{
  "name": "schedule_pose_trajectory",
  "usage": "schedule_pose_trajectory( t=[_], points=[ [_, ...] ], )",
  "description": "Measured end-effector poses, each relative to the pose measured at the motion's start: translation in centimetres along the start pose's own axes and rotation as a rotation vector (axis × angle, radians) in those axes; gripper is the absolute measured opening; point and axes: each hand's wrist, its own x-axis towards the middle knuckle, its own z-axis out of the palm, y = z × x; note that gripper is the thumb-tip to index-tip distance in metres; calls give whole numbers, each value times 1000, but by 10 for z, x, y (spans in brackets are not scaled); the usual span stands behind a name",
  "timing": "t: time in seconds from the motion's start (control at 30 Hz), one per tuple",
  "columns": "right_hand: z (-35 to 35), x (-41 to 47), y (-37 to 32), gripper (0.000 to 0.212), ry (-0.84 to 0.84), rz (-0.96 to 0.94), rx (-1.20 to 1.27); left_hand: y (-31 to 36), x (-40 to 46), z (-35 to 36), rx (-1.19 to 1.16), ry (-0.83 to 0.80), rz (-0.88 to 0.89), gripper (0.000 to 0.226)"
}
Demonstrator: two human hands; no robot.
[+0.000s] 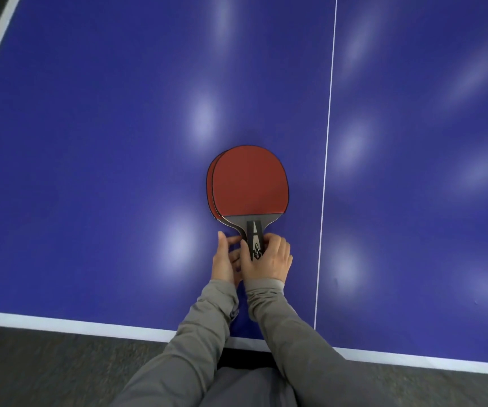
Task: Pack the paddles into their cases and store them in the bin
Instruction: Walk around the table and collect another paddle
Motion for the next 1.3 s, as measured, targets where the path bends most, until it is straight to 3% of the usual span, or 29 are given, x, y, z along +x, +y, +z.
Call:
schedule_pose_trajectory(
  t=[0.27, 0.3, 0.4, 0.47, 0.6, 0.8, 1.3],
  points=[
    [-25, 1, 25, 37, -31, -139, -4, 2, -9, 10, 115, 43, 65, 25],
    [-30, 4, 32, 36, -31, -125, -5, 2, -12, 14, 183, 64, 89, 29],
    [-46, 14, 53, 38, -26, -62, -34, -1, -16, 30, 500, 141, 120, 76],
    [-57, 22, 66, 40, -13, -29, -49, -4, -18, 41, 666, 251, 148, 83],
    [-76, 33, 91, 41, -7, 7, -70, -6, -17, 56, 766, 438, 145, 65],
    [-96, 37, 119, 43, -23, 54, -38, -7, -12, 64, 831, 577, 141, 45],
    [-124, 32, 159, 39, -99, 42, -2, -27, -48, 51, 915, 517, 362, 22]
  ],
)
